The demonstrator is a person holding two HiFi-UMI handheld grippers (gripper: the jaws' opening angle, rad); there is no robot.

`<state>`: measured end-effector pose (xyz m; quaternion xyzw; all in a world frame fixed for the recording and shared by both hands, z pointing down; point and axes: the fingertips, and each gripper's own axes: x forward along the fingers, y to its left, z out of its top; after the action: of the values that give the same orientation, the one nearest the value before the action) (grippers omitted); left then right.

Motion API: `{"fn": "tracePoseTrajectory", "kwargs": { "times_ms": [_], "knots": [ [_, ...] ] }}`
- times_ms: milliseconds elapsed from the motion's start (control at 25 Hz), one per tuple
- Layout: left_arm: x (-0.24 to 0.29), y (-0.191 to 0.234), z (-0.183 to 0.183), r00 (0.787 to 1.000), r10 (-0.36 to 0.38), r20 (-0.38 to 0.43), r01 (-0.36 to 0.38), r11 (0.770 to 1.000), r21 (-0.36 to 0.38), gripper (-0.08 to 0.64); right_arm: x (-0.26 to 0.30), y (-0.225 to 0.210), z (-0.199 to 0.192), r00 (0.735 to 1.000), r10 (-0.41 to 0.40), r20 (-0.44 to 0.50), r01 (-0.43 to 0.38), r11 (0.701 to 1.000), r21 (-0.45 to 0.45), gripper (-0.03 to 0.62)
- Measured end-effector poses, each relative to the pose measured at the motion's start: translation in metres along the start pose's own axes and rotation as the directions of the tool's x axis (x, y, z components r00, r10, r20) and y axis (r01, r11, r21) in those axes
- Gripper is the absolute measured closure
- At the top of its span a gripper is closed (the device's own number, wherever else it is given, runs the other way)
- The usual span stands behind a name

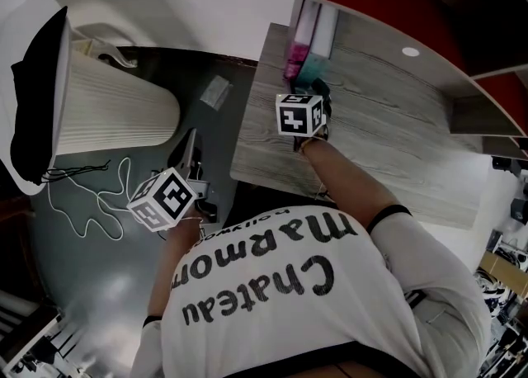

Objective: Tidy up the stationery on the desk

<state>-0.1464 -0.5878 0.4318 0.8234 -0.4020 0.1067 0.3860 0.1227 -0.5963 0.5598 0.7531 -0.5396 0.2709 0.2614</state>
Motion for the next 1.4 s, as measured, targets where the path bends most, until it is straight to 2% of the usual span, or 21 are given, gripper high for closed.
{"fn": "tracePoseTrajectory", "kwargs": {
  "times_ms": [520,960,1240,1400],
  "knots": [
    [0.001,0.006,-0.005,1.0,0.008,-0.012,-0.008,1.0,-0.007,0.545,0.005,-0.002,0.002,0.999,0.033,0.02,-0.031,0.995,-0.091,0.374],
    [-0.003,0.006,-0.009,1.0,0.005,-0.014,-0.005,1.0,-0.011,0.545,0.009,-0.007,0.001,0.991,0.134,-0.002,-0.132,0.972,-0.194,0.345],
    [-0.007,0.003,-0.006,1.0,-0.024,-0.016,0.024,1.0,0.011,0.545,-0.001,-0.001,-0.003,0.987,0.156,-0.027,-0.159,0.969,-0.187,0.325],
    [-0.01,-0.001,-0.005,0.998,-0.06,-0.022,0.061,0.998,0.032,0.545,-0.021,0.013,-0.015,0.98,0.19,-0.065,-0.195,0.977,-0.089,0.318]
  ]
}}
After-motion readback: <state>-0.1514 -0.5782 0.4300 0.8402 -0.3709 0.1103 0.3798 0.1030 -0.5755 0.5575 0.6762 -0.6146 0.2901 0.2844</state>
